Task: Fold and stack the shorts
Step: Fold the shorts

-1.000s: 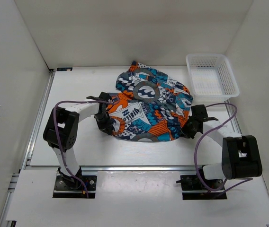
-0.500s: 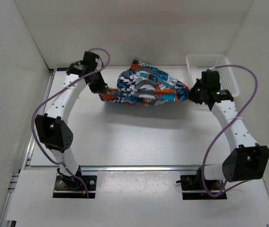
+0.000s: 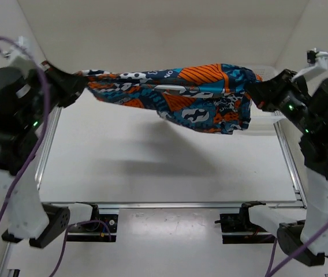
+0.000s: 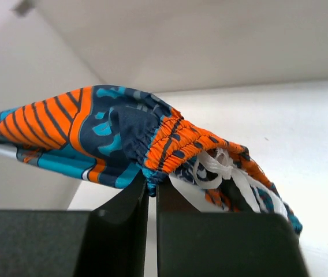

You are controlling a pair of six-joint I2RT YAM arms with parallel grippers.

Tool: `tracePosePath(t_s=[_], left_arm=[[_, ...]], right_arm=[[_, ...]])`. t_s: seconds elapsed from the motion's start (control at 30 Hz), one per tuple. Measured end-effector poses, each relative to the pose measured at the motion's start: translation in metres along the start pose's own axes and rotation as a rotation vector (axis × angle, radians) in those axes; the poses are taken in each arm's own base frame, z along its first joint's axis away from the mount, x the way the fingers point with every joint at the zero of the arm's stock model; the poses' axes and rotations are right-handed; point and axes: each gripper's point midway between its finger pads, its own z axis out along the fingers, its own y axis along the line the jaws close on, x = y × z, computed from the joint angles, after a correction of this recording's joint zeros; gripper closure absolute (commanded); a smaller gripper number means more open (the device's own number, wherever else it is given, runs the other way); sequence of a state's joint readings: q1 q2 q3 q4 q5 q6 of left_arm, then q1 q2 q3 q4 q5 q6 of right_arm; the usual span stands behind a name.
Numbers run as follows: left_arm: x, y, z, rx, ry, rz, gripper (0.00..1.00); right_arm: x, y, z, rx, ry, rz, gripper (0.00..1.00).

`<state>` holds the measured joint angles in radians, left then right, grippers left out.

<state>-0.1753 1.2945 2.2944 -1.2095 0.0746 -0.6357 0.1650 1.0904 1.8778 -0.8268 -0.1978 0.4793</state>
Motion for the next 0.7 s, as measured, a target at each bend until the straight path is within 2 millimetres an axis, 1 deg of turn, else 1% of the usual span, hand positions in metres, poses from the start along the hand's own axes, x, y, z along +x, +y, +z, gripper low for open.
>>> tracePosePath(t_s=[0.07,0.13,0.23,0.3,0.37,0.4,0.43,0.47,0.53,0.6,0.63,0.7], left_arm=[[-0.015,-0.015,-0.038,0.059,-0.074,0.007,0.9],[-0.026,-0.027,-0.072,0.112,-0.138,0.016,0.9],[-0.034,-0.037,-0.11,0.158,-0.204,0.024,0.9],[-0.037,-0.039,-0.125,0.173,-0.232,0.027,0.9],[-0.037,-0.039,-0.132,0.172,-0.241,0.027,0.9],[-0.037,-0.037,-0.132,0.165,-0.244,0.029,0.9],[-0.036,-0.035,-0.13,0.154,-0.241,0.029,0.9],[-0.034,-0.031,-0.121,0.133,-0.228,0.03,0.9],[-0.027,-0.018,-0.101,0.08,-0.193,0.029,0.9],[-0.015,-0.001,-0.065,0.015,-0.131,0.03,0.9],[-0.006,0.011,-0.042,-0.03,-0.084,0.031,0.9],[0.013,0.035,0.012,-0.12,0.013,0.033,0.9]], right_arm=[[-0.007,0.022,-0.028,-0.074,-0.026,-0.028,1.0],[-0.009,0.04,-0.054,-0.138,-0.039,-0.048,1.0],[-0.01,0.063,-0.088,-0.219,-0.053,-0.069,1.0],[-0.01,0.074,-0.104,-0.257,-0.055,-0.074,1.0],[-0.007,0.08,-0.113,-0.282,-0.042,-0.061,1.0],[-0.004,0.081,-0.113,-0.289,-0.028,-0.049,1.0],[0.001,0.08,-0.111,-0.289,-0.008,-0.032,1.0],[0.007,0.077,-0.106,-0.285,0.02,-0.012,1.0],[0.026,0.061,-0.084,-0.248,0.093,0.034,1.0],[0.05,0.036,-0.054,-0.173,0.18,0.092,1.0],[0.064,0.02,-0.035,-0.127,0.224,0.117,1.0],[0.092,-0.013,0.005,-0.03,0.316,0.166,1.0]])
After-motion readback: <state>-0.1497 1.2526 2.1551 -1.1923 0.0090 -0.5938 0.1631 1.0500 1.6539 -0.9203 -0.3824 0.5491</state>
